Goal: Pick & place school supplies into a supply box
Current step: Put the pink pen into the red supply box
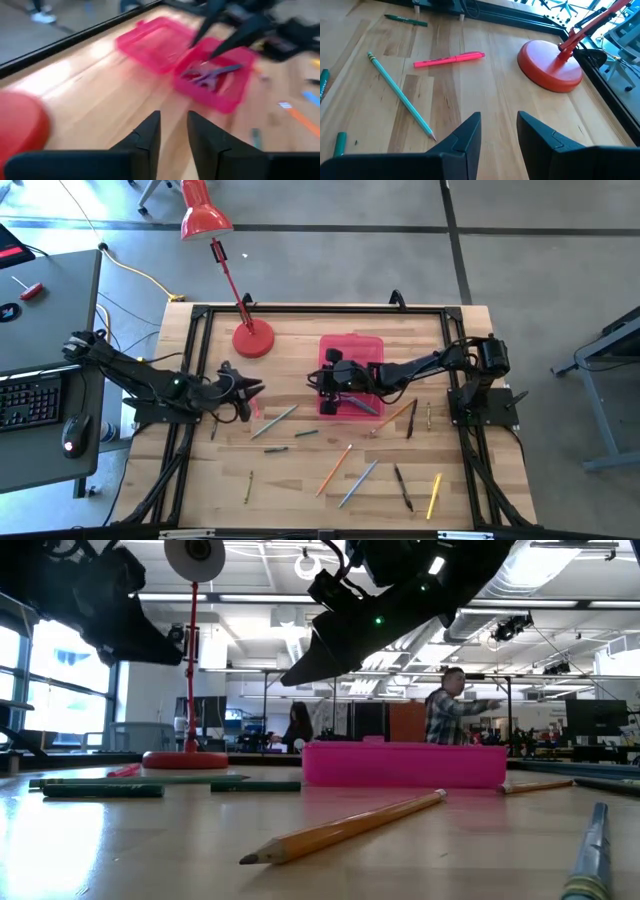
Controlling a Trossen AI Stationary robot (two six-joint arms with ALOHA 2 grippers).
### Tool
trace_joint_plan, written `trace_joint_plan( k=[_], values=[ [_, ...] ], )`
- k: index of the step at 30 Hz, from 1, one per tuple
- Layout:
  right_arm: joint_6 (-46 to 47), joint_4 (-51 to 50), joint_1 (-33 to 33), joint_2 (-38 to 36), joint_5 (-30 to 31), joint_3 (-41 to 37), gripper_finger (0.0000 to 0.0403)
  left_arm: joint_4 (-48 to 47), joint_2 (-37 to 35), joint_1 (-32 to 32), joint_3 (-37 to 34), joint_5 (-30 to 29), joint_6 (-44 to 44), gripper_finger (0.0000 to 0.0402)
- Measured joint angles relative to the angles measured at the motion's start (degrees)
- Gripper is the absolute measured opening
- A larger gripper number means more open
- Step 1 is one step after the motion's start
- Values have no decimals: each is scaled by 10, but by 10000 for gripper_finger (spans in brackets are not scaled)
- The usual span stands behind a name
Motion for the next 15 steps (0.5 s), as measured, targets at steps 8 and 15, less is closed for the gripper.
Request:
trace_joint_plan(
  k=[8, 15],
  values=[
    [0, 0, 0, 0, 0, 0, 105, -179, 54, 0, 0, -39, -254, 158],
    [0, 0, -5, 0, 0, 0, 105, -176, 130, 0, 0, -31, -371, 159]
  ],
)
